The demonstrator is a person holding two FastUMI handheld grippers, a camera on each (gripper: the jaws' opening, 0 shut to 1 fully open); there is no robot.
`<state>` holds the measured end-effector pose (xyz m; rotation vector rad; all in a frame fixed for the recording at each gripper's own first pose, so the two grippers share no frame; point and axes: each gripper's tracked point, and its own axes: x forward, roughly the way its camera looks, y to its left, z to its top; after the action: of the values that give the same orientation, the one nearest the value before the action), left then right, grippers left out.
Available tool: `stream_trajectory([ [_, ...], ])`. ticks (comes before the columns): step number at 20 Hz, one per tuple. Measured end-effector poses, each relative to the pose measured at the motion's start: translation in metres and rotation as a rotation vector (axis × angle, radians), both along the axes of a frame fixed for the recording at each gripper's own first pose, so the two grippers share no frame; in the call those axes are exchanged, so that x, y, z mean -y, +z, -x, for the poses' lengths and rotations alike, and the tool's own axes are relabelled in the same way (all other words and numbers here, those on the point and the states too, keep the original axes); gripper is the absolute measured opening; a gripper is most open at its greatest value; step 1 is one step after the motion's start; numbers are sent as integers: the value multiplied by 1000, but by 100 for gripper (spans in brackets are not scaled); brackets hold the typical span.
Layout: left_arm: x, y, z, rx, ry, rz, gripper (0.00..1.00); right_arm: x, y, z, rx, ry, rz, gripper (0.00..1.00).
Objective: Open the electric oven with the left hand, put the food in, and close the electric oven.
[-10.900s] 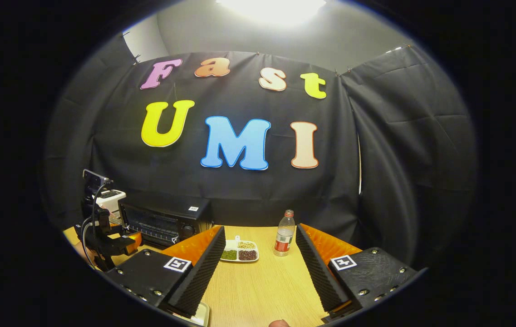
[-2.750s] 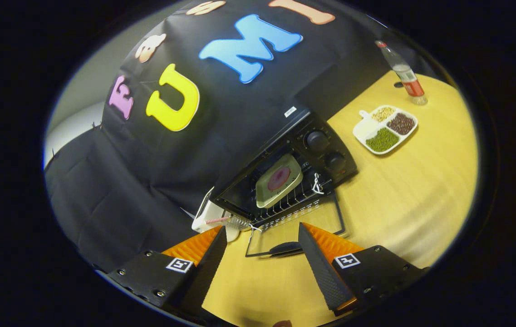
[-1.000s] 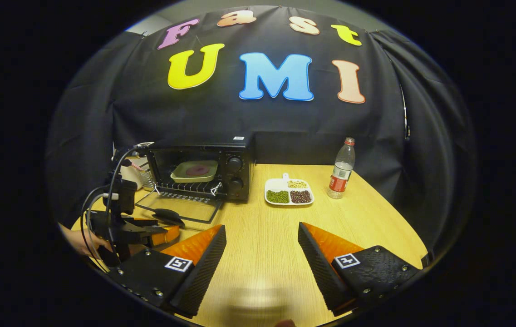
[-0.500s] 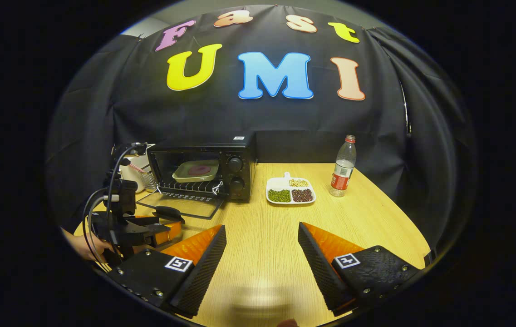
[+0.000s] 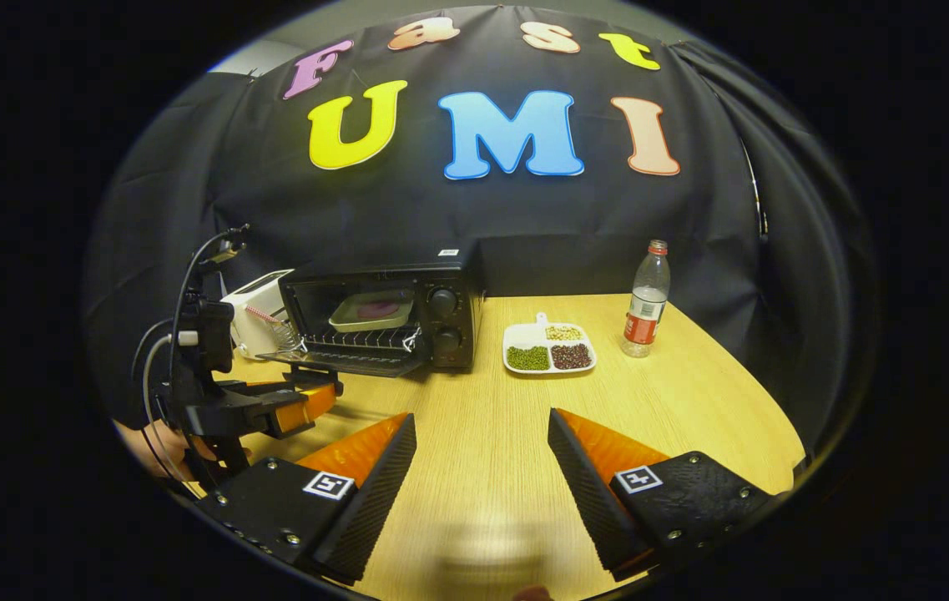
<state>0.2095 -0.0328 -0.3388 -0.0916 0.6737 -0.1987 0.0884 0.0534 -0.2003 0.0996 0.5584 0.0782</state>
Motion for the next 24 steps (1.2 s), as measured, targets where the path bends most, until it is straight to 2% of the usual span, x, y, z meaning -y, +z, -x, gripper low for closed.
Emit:
stream_trajectory([
  [2,0,12,-7,38,-8,-8,97,-2,-3,-3,-5,-3,-7,98],
  [5,1,28,-21,89,-24,-24,100,-4,-6,-5,-10,-6,-11,98],
  [7,2,39,-33,123,-31,-31,91,-8,-6,-10,-8,-11,-21,98],
  [10,4,57,-56,182,-45,-43,96,-11,-8,-15,-8,-12,-22,98],
  [13,8,70,-80,227,-67,-43,97,-12,-8,-16,-6,-17,-30,98],
  [14,9,78,-87,252,-68,-40,100,-11,-6,-16,-3,-19,-29,98],
  [16,9,99,-94,309,-65,-39,97,-3,3,-17,21,-37,-8,98],
  [17,10,110,-93,333,-60,-34,91,2,12,-20,48,-46,1,98],
  [20,15,150,-76,402,-45,-11,91,20,49,-24,153,-66,35,98],
  [24,20,199,-29,459,8,-5,91,41,100,-22,282,-58,46,98],
])
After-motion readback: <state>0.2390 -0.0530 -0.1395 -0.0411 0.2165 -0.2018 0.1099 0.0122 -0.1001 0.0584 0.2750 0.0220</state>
